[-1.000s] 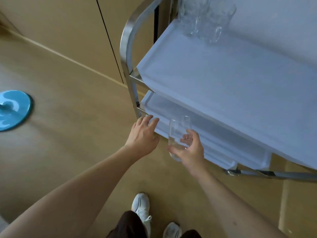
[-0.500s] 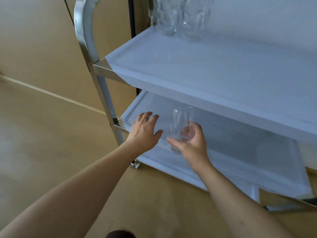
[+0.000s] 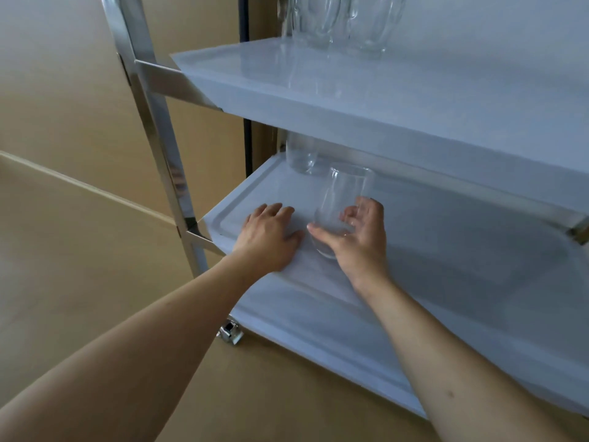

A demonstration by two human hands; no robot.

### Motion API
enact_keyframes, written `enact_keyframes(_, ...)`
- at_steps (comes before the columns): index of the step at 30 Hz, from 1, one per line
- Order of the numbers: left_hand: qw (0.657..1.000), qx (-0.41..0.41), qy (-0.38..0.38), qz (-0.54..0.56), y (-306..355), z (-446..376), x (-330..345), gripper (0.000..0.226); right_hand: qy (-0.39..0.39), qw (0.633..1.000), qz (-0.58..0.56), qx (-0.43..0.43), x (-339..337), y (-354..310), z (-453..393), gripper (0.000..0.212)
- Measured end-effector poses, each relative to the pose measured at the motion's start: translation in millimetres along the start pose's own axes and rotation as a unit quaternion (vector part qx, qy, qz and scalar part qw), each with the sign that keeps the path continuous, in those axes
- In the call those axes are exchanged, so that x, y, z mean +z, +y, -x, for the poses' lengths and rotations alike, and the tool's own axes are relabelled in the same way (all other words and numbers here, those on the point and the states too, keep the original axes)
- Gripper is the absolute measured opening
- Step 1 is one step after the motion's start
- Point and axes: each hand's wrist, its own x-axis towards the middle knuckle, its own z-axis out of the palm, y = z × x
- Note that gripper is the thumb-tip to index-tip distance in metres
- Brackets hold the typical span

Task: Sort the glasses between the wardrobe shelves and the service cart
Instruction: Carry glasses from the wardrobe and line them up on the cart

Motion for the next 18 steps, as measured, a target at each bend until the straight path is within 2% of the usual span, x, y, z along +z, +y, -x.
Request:
enact_keyframes(7,0.998,0.004,-0.030,-0.057,5.9,-37.1,3.1,0.035,0.009,0.998,0.039,-0.052,10.8,9.8,-32.6,0.087)
enact_keyframes(11,0.997,-0.007,-0.014,-0.070,3.9,-56.6,8.0,0.044,0.016,0.996,0.052,-0.073,15.2,19.5,-54.8,0.085)
enact_keyframes(15,0.997,0.009,0.022,-0.076,-3.0,-59.5,18.2,0.046,0.031,0.995,0.076,-0.063,21.6,26.4,-87.7,0.100)
enact_keyframes(18,0.996,0.014,0.036,-0.078,-4.1,-59.5,21.1,0.046,0.057,0.994,0.075,-0.046,29.7,29.3,-110.1,0.102)
